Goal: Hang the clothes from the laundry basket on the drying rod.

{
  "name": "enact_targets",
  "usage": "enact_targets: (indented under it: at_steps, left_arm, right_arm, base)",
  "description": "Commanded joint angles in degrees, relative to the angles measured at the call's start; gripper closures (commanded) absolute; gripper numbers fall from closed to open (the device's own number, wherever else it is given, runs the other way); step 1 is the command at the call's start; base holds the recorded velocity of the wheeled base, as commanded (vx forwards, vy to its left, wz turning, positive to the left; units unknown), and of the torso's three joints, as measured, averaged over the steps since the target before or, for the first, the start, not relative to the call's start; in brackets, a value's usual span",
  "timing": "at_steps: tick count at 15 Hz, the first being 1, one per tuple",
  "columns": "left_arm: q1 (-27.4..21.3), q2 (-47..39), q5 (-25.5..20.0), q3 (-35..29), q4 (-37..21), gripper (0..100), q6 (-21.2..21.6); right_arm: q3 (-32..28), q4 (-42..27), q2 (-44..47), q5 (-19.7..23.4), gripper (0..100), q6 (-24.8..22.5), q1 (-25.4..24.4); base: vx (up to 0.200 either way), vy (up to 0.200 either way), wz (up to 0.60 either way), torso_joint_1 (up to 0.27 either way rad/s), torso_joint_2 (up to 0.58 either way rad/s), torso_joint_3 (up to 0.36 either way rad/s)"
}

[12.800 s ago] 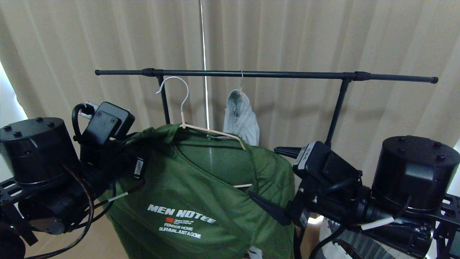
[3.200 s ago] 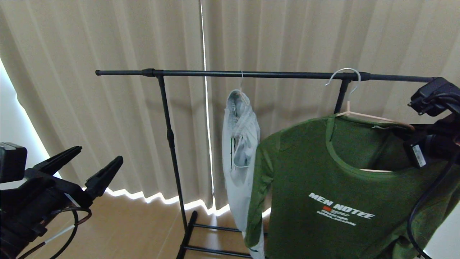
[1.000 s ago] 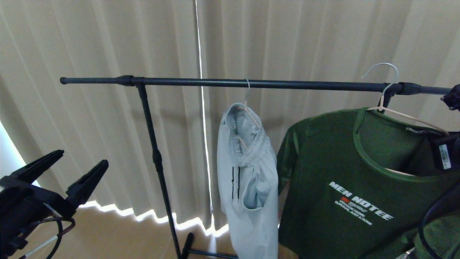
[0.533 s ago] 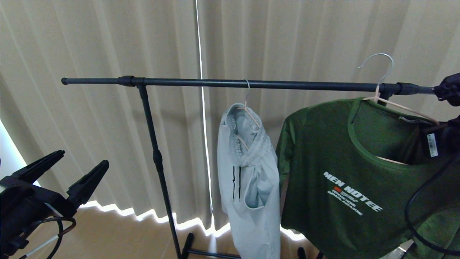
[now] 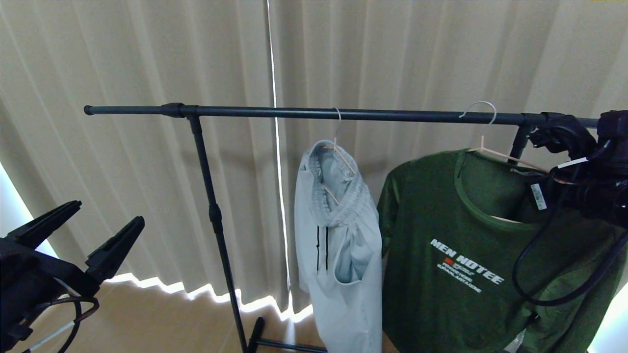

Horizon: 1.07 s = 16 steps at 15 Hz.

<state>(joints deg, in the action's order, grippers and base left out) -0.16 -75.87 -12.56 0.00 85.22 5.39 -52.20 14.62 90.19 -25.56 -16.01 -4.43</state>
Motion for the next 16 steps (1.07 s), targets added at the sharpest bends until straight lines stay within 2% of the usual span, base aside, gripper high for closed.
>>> enact_targets:
  at_steps: [1,5,8,11,14,16]
  left_arm:
    - [0.07,2.05,-0.01,0.00,-0.15,0,0.06]
    - [0.07,2.84,-0.01,0.00,-0.23,0,-0.03]
    - [0.07,2.75,-0.01,0.00,-0.32,0,0.06]
    - [0.25,2.84,-0.01,0.00,-0.32,0,0.06]
    - [0.25,2.75,-0.01,0.00,-0.32,0,0.06]
    - [0.25,2.84,-0.01,0.00,-0.32,0,0.24]
  right_arm:
    - [-0.36,0.06,2.19,-0.01,100,0.01,-0.06]
    - [-0.53,0.24,2.19,0.08,100,0.10,-0.50]
    - [-5.02,0.32,3.68,0.08,100,0.10,-0.32]
    - [-7.04,0.94,7.72,-0.28,100,0.80,-0.23]
    - [-6.34,1.20,7.20,-0.98,100,1.06,-0.23]
    - [-3.17,1.47,6.49,-0.63,100,1.24,-0.67]
  base:
    - [0.000,0.000,0.00,0.000,0.00,0.000]
    - [0.000,0.000,0.00,0.000,0.00,0.000]
    - [0.000,0.000,0.00,0.000,0.00,0.000]
    - [0.000,0.000,0.00,0.000,0.00,0.000]
    - [0.000,0.000,0.00,0.000,0.00,0.000]
    - [0.000,0.000,0.00,0.000,0.00,0.000]
